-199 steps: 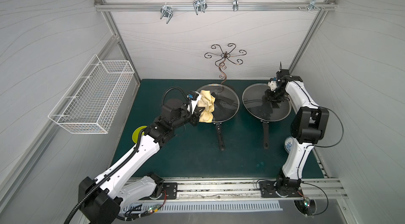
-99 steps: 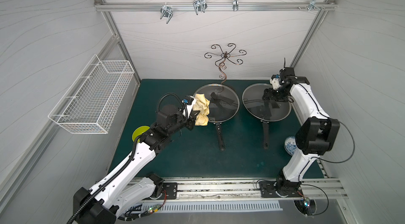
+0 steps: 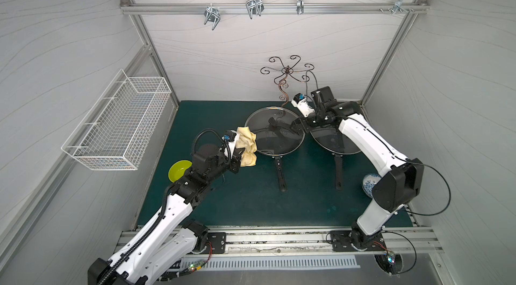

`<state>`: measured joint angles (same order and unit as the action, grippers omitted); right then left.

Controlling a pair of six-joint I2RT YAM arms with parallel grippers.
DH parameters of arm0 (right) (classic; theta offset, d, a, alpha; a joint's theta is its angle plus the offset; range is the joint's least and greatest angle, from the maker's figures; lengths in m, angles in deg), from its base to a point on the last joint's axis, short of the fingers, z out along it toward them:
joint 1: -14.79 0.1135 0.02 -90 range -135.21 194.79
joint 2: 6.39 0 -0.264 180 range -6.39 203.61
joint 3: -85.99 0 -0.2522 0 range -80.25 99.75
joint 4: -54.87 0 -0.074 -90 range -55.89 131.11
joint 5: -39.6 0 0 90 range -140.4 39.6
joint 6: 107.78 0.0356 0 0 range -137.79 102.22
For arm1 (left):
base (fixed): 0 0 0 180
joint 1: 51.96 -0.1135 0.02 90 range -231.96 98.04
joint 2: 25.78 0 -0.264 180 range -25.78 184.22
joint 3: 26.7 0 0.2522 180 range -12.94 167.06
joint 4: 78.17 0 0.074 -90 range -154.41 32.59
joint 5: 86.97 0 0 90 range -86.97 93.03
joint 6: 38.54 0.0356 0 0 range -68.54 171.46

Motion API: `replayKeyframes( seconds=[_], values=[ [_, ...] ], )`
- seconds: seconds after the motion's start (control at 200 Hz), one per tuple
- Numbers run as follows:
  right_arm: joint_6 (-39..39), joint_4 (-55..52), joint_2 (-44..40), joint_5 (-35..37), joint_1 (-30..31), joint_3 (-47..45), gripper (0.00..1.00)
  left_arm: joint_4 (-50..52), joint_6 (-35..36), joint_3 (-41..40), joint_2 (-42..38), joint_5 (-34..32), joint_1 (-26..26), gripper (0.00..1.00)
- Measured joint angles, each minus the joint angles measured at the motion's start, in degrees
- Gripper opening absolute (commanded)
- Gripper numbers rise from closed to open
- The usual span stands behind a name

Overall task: Wipe the pot lid with a cloth
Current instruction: Place the pot lid on the cooking pot, then pick up the pot lid from the cooking pot.

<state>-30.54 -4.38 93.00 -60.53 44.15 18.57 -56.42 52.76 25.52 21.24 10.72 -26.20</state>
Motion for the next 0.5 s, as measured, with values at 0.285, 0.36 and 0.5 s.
replayKeyframes(
  seconds=[0.285,0.36,0.5],
  values=[
    [-5.20,-0.50,14.25,-1.75,2.49,10.91,0.86,-1.01,0.02,-0.44,2.40,0.02,-1.55,0.00],
    [-5.79,-0.48,16.92,-1.62,2.47,12.59,0.84,-1.01,0.02,-0.44,3.08,0.07,-1.84,0.00],
    [-6.78,-1.84,20.57,-1.27,2.47,14.78,0.74,-1.49,0.07,-0.66,3.50,0.72,-2.10,0.00]
  ],
)
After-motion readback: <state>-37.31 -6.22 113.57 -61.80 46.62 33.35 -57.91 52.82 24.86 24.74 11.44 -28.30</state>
